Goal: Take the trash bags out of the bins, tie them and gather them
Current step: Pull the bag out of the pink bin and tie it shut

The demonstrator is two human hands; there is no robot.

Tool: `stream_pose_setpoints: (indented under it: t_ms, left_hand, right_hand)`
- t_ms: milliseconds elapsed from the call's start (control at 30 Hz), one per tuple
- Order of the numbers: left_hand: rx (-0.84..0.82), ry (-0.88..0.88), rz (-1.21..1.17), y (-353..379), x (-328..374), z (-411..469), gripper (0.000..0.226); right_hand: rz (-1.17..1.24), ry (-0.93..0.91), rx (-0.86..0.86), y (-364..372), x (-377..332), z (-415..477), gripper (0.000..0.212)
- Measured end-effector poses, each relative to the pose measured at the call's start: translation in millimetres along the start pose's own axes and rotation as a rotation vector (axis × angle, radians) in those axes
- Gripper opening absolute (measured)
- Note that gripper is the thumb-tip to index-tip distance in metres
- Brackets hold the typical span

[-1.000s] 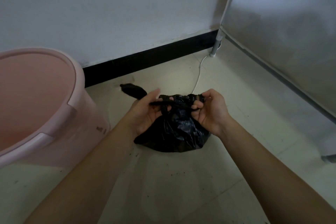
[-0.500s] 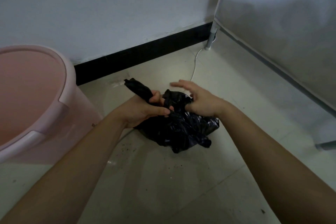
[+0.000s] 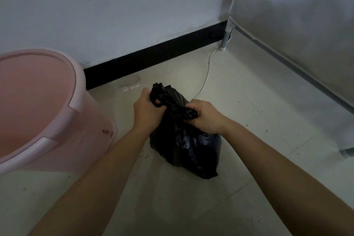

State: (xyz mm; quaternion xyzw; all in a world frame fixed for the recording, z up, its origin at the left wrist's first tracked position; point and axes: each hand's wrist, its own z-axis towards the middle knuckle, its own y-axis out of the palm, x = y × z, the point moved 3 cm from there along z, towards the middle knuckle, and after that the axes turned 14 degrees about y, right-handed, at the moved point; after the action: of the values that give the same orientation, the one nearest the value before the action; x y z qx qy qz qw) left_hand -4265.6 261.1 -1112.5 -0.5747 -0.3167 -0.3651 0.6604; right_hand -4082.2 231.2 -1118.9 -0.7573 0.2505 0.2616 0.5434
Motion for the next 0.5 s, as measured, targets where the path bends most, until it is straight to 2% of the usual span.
stream_pose_setpoints:
  t_ms: [100, 167, 333, 500]
  left_hand:
    - [-0.053, -0.094, -0.028, 0.6, -4.4, 1.4, 0.017]
    - [-0.114, -0.162, -0.152, 1.9, -2.9, 1.5, 0.008]
    - [-0.296, -0.348, -0.579, 1.6, 4.5, -0.1, 0.025]
    - [-0.408, -0.38, -0.644, 0.7, 6.2, 0.0, 0.026]
  right_hand:
    - [0.094, 0.056, 0.019, 0.3, 0.8, 0.4, 0.008]
    - [0.135, 0.08, 0.033, -0.5, 2.1, 0.8, 0.009]
    - [0.185, 0.152, 0.053, -2.4, 13.7, 1.5, 0.008]
    - [0.21, 0.169, 0.056, -0.1, 18.8, 1.9, 0.004]
